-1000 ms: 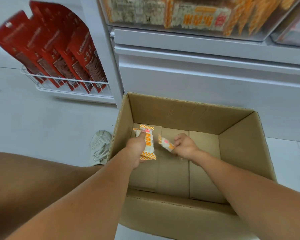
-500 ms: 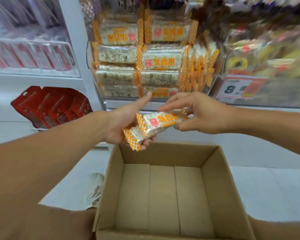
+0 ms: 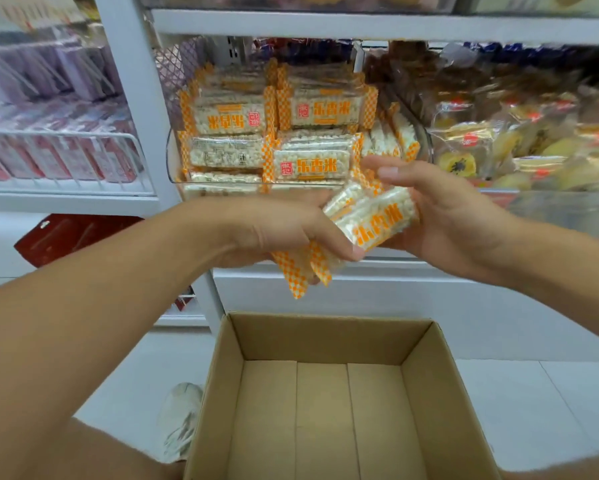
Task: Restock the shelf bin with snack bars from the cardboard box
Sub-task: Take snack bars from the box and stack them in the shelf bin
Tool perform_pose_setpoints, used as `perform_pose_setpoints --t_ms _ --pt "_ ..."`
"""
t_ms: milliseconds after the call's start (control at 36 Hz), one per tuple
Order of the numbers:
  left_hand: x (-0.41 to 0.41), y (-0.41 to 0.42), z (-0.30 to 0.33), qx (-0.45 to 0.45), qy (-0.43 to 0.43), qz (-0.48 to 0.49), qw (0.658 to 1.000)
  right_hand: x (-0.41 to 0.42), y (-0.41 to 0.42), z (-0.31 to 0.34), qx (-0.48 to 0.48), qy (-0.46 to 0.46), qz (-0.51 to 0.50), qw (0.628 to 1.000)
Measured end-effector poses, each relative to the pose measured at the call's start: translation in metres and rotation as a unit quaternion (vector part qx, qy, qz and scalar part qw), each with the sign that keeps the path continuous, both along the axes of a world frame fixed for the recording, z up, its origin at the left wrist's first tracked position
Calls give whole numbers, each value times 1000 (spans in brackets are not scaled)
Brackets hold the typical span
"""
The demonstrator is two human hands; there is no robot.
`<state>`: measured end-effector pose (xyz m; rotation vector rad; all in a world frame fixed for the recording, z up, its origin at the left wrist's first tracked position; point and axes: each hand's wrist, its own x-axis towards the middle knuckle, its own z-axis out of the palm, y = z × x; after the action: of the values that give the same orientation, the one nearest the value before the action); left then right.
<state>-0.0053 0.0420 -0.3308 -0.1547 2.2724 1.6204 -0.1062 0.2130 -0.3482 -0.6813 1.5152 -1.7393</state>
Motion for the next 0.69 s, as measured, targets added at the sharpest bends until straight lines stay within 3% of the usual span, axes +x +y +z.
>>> perform_pose_setpoints --t_ms 111,250,333,444,500,583,639,694 --pt "-4 6 -4 50 -41 -13 998 1 -9 -9 39 56 -3 998" --pt "-9 5 4 -46 -1 -25 999 -14 -1 6 102 133 87 982" --pt "-15 0 7 -124 26 -3 992 -19 0 18 110 200 73 971" --pt "-22 -16 19 -171 96 112 974 -28 -9 29 41 199 15 979" --pt "-25 -29 26 -205 190 186 942 -36 -16 34 -5 185 -44 982" --pt "-28 -55 25 -330 323 243 853 -52 -29 37 -62 166 -127 976" --pt "-33 -70 19 -427 353 226 801 -62 -39 36 -75 165 -158 971" --pt "-39 -81 13 -472 349 201 785 -68 -48 34 -63 186 -177 964"
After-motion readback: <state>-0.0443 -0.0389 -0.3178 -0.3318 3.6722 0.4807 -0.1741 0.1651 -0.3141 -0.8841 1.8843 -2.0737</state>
